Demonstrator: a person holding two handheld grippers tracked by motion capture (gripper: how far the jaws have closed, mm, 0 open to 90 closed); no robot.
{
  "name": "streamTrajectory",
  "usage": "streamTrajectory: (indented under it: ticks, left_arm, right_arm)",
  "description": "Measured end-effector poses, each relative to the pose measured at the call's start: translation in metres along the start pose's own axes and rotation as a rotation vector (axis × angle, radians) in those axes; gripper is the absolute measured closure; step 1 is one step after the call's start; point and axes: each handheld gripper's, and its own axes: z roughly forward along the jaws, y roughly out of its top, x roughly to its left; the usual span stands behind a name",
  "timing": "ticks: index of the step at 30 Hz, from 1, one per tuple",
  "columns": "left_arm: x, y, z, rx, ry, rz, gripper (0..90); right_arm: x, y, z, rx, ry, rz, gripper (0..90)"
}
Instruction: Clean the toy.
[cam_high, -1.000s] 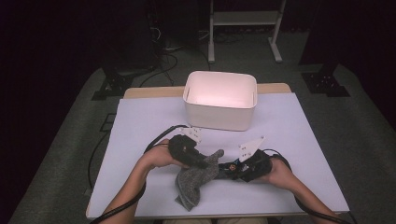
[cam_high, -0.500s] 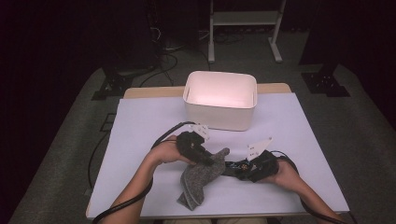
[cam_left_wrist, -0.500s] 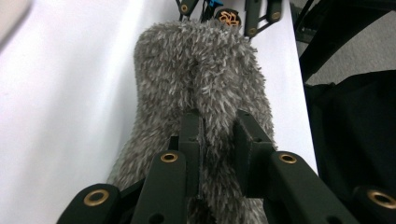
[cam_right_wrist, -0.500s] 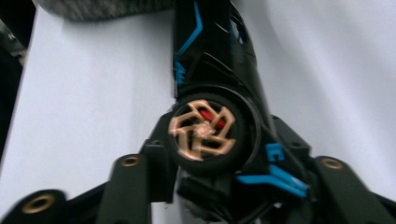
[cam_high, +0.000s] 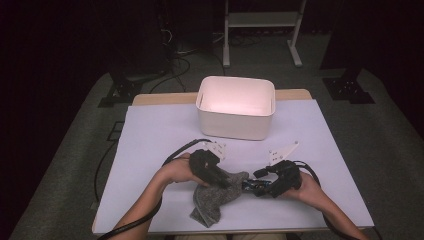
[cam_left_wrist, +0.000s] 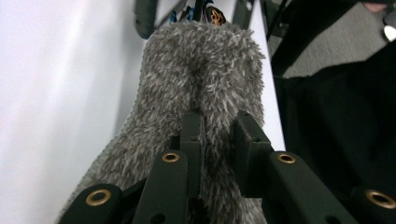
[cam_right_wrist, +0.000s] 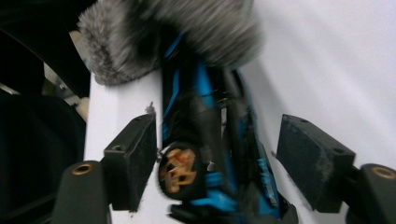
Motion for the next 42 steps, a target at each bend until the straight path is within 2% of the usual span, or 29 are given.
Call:
streamTrajectory:
  ticks: [4,6,12,14,16,17,18,20,24,27,28,32,35,37,40,41,42]
  left_arm:
    - [-0.008,-0.003,0.005,0.013,-0.011,0.010,76.2]
    - [-0.012,-0.005,0.008,0.030,-0.022,0.018,76.2]
    - [-0.017,-0.005,0.009,0.035,0.004,0.029,76.0]
    - [-0.015,-0.004,0.010,0.042,0.022,0.023,75.6]
    - [-0.013,-0.004,0.011,0.041,0.025,0.023,75.7]
    - [-0.012,-0.004,0.012,0.037,0.024,0.015,75.7]
    - [-0.011,-0.004,0.014,0.042,0.019,0.013,75.5]
    - [-0.010,-0.004,0.018,0.047,0.023,0.015,75.1]
    - [-0.008,0.000,0.027,0.056,0.021,0.025,75.0]
    - [-0.006,0.006,0.033,0.053,0.004,0.032,75.1]
    - [-0.004,0.014,0.042,0.060,-0.002,0.046,75.1]
    - [-0.006,0.024,0.053,0.076,-0.005,0.077,74.9]
    - [-0.008,0.018,0.051,0.123,0.030,0.074,74.9]
    - [-0.008,0.014,0.048,0.127,0.038,0.069,74.7]
    - [-0.007,-0.008,0.035,0.162,0.081,0.031,74.7]
    - [-0.007,-0.008,0.035,0.162,0.081,0.031,74.7]
    - [-0.006,-0.018,0.029,0.176,0.100,0.012,74.7]
  right_arm:
    - [0.003,-0.005,0.003,0.005,0.011,0.017,22.9]
    - [0.009,-0.011,0.007,0.016,-0.012,0.015,18.8]
    - [0.019,-0.015,0.009,0.010,-0.067,-0.010,17.9]
    - [0.026,-0.014,0.009,0.033,-0.089,-0.041,18.0]
    - [0.031,-0.013,0.013,0.076,-0.088,-0.049,19.8]
    - [0.031,-0.013,0.013,0.076,-0.088,-0.049,19.8]
    - [0.034,-0.016,0.017,0.102,-0.117,-0.084,19.9]
    - [0.033,-0.020,0.020,0.117,-0.109,-0.083,19.3]
    - [0.031,-0.023,0.020,0.098,-0.102,-0.087,19.3]
    - [0.033,-0.022,0.024,0.090,-0.109,-0.123,19.5]
    - [0.034,-0.022,0.026,0.092,-0.116,-0.139,19.6]
    - [0.035,-0.026,0.026,0.067,-0.124,-0.153,19.9]
    - [0.035,-0.029,0.026,0.048,-0.125,-0.161,20.2]
    - [0.035,-0.028,0.026,0.055,-0.127,-0.166,20.2]
    - [0.034,-0.029,0.026,0.046,-0.129,-0.180,20.4]
    - [0.034,-0.029,0.026,0.046,-0.129,-0.180,20.4]
    - [0.034,-0.030,0.026,0.044,-0.126,-0.178,20.4]
